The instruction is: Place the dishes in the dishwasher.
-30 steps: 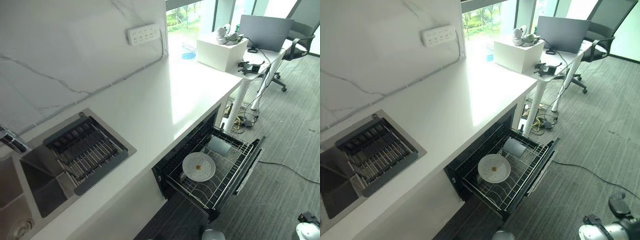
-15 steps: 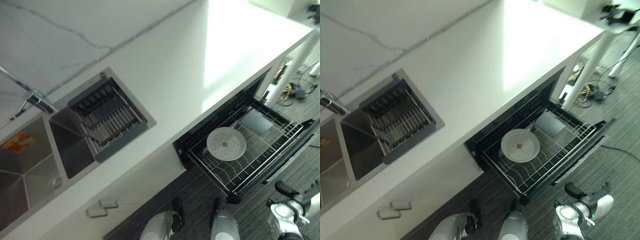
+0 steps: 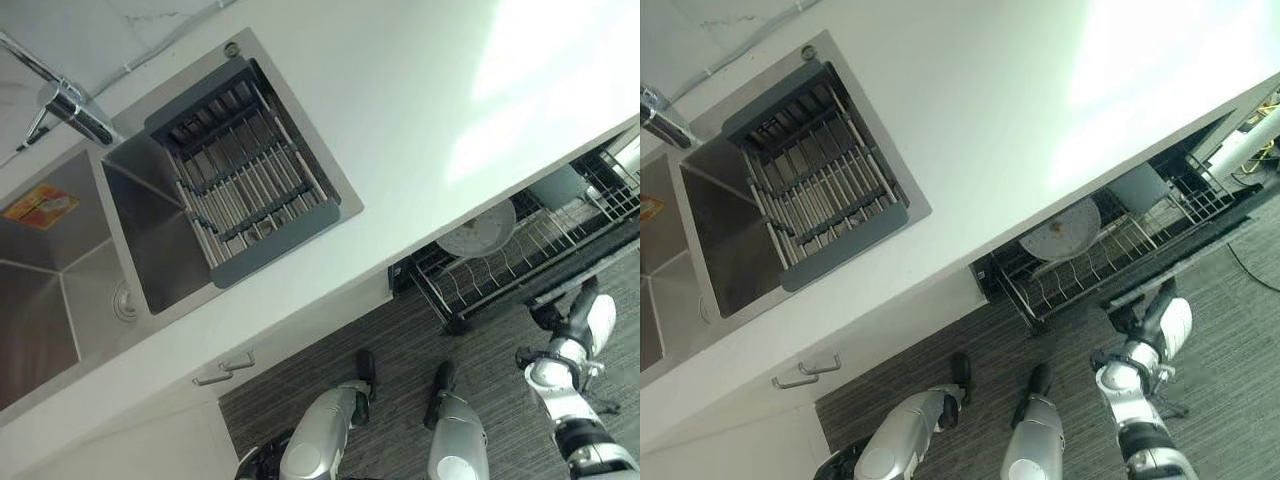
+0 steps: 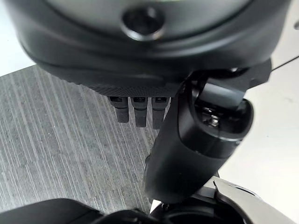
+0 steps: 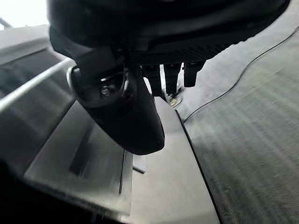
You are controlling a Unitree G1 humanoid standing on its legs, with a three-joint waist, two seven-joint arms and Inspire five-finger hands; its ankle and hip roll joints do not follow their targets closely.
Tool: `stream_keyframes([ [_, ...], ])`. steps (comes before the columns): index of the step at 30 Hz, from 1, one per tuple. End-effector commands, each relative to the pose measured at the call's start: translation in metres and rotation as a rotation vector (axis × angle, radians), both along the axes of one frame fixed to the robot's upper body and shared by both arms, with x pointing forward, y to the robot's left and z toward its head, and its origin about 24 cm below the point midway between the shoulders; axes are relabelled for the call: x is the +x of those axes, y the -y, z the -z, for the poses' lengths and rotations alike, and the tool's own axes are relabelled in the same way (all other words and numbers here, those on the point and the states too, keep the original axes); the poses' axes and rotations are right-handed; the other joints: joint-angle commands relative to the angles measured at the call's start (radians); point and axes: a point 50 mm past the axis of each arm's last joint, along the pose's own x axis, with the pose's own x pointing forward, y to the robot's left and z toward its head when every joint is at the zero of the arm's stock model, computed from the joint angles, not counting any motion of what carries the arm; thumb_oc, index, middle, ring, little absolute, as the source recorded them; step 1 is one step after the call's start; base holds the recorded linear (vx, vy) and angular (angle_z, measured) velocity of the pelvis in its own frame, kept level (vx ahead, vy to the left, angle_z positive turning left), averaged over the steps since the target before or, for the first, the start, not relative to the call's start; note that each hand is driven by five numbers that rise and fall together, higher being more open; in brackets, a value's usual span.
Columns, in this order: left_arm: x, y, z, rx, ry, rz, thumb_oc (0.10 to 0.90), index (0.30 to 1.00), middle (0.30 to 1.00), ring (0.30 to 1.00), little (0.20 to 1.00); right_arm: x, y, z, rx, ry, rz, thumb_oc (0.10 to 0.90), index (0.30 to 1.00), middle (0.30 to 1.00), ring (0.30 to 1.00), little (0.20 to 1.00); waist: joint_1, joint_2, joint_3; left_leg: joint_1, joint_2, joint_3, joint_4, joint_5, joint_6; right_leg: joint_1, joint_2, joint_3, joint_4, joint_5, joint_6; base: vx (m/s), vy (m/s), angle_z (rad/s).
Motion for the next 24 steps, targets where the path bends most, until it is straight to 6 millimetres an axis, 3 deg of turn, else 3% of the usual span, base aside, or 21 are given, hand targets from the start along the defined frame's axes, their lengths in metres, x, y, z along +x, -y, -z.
stream_keyframes([
  [1, 0.027, -0.01, -0.015, -0.006, 0.149, 0.033, 0.8, 0.9, 0.9, 0.9, 0.9, 0.046, -0.018, -0.092, -0.228, 0.291, -0.218, 0.8, 0.9, 0.9, 0.9, 0.9, 0.05, -0.025, -0.056, -0.003, 0.051, -0.047, 0.085, -0.155, -0.055, 0.042, 0.023, -0.003, 0.057, -0.154, -0.006, -0.01, -0.01, 0.24],
  [6, 0.035, -0.018, -0.021, 0.037, 0.195, 0.075, 0.8, 0.9, 0.9, 0.9, 0.9, 0.062, -0.039, -0.112, -0.25, 0.328, -0.3, 0.8, 0.9, 0.9, 0.9, 0.9, 0.081, -0.048, -0.047, -0.011, 0.056, -0.053, 0.085, -0.149, -0.052, 0.04, 0.016, -0.021, 0.06, -0.142, 0.0, 0.0, -0.028, 0.21],
  [13, 0.044, -0.021, -0.027, 0.065, 0.243, 0.143, 0.8, 0.9, 0.9, 0.9, 0.9, 0.086, -0.047, -0.149, -0.306, 0.311, -0.36, 0.8, 0.9, 0.9, 0.9, 0.9, 0.125, -0.052, -0.044, -0.024, 0.053, -0.07, 0.085, -0.137, -0.054, 0.044, 0.009, -0.042, 0.053, -0.132, 0.005, 0.02, 0.001, 0.1],
  [14, 0.05, -0.024, -0.031, 0.078, 0.262, 0.165, 0.8, 0.9, 0.9, 0.9, 0.9, 0.096, -0.052, -0.169, -0.332, 0.319, -0.377, 0.8, 0.9, 0.9, 0.9, 0.9, 0.146, -0.056, -0.04, -0.033, 0.051, -0.078, 0.085, -0.132, -0.052, 0.042, 0.01, -0.052, 0.048, -0.125, 0.009, -0.01, -0.033, 0.05],
  [16, 0.054, -0.026, -0.033, 0.087, 0.269, 0.173, 0.8, 0.9, 0.9, 0.9, 0.9, 0.1, -0.057, -0.184, -0.343, 0.344, -0.383, 0.8, 0.9, 0.9, 0.9, 0.9, 0.16, -0.066, -0.039, -0.027, 0.048, -0.083, 0.085, -0.152, -0.057, 0.051, 0.01, -0.048, 0.042, -0.143, 0.021, 0.01, -0.076, 0.04],
  [17, 0.06, -0.028, -0.036, 0.089, 0.275, 0.162, 0.8, 0.9, 0.9, 0.9, 0.9, 0.105, -0.064, -0.203, -0.353, 0.383, -0.393, 0.8, 0.9, 0.9, 0.9, 0.9, 0.174, -0.069, -0.036, -0.047, 0.049, -0.085, 0.085, -0.13, -0.049, 0.044, 0.014, -0.069, 0.024, -0.112, 0.018, 0.04, -0.103, 0.12],
  [23, 0.059, -0.03, -0.035, -0.008, 0.257, 0.101, 0.8, 0.9, 0.9, 0.9, 0.9, 0.11, -0.08, -0.214, -0.324, 0.417, -0.427, 0.8, 0.9, 0.9, 0.9, 0.9, 0.191, -0.099, -0.042, -0.032, 0.046, -0.082, 0.085, -0.157, -0.056, 0.054, -0.001, -0.068, 0.024, -0.131, 0.038, -0.04, -0.076, 0.02],
  [24, 0.059, -0.03, -0.034, -0.023, 0.245, 0.076, 0.8, 0.9, 0.9, 0.9, 0.9, 0.111, -0.082, -0.212, -0.308, 0.412, -0.431, 0.8, 0.9, 0.9, 0.9, 0.9, 0.19, -0.1, -0.046, -0.046, 0.048, -0.077, 0.085, -0.137, -0.049, 0.043, -0.004, -0.079, 0.024, -0.112, 0.031, -0.14, -0.08, -0.02],
])
